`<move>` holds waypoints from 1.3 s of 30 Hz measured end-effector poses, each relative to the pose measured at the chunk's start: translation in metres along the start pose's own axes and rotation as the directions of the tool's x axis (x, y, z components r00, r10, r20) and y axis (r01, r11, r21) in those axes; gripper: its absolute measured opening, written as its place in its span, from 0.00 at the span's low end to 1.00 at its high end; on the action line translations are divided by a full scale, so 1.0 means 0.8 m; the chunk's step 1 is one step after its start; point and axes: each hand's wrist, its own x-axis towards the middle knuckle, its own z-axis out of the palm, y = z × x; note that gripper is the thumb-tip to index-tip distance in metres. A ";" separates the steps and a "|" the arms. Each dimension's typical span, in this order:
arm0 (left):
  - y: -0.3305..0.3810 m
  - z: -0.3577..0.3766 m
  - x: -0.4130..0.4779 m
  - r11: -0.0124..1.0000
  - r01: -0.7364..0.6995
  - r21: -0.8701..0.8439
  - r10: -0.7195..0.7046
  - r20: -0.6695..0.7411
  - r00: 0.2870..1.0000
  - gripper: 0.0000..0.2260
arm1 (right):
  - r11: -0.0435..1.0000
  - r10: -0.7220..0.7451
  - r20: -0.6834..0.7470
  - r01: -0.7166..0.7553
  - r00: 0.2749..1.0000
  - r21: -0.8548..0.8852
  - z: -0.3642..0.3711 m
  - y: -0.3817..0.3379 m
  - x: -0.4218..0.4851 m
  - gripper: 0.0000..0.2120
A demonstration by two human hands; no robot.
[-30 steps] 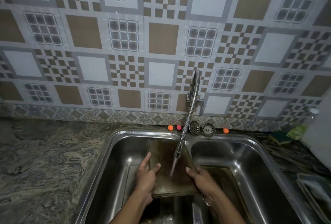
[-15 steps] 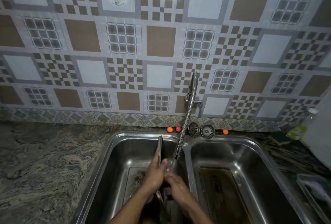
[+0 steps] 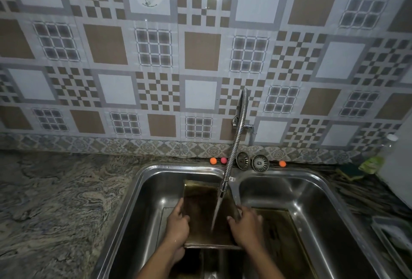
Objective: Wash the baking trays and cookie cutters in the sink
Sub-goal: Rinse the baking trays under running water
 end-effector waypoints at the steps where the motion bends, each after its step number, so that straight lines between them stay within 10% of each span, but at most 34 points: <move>1: 0.001 -0.002 -0.002 0.999 0.023 -0.025 -0.023 -0.001 1.000 0.27 | 0.992 0.024 0.105 -0.037 0.994 0.117 -0.009 0.000 0.005 0.19; 4: 0.004 0.001 -0.010 0.996 0.077 -0.051 -0.075 0.042 0.996 0.27 | 0.900 0.036 0.341 -0.179 0.939 0.397 -0.038 -0.002 -0.005 0.14; 16: 0.023 0.141 -0.023 0.903 -0.245 0.353 0.121 0.338 0.933 0.31 | 0.804 0.238 0.122 -0.266 0.964 0.532 -0.094 0.116 0.016 0.17; 22: 0.028 0.249 -0.045 0.518 -0.511 0.685 0.189 0.491 0.850 0.43 | 0.752 0.311 0.155 -0.342 0.938 0.563 -0.108 0.172 0.031 0.12; 28: 0.002 0.323 -0.056 0.306 -0.698 0.647 0.323 0.620 0.715 0.41 | 0.700 0.351 0.114 -0.342 0.929 0.627 -0.124 0.245 0.086 0.08; 39: -0.092 0.324 -0.011 0.501 -0.590 0.633 0.447 0.395 0.803 0.33 | 0.942 0.183 -0.133 -0.135 0.974 0.306 -0.175 0.277 0.146 0.16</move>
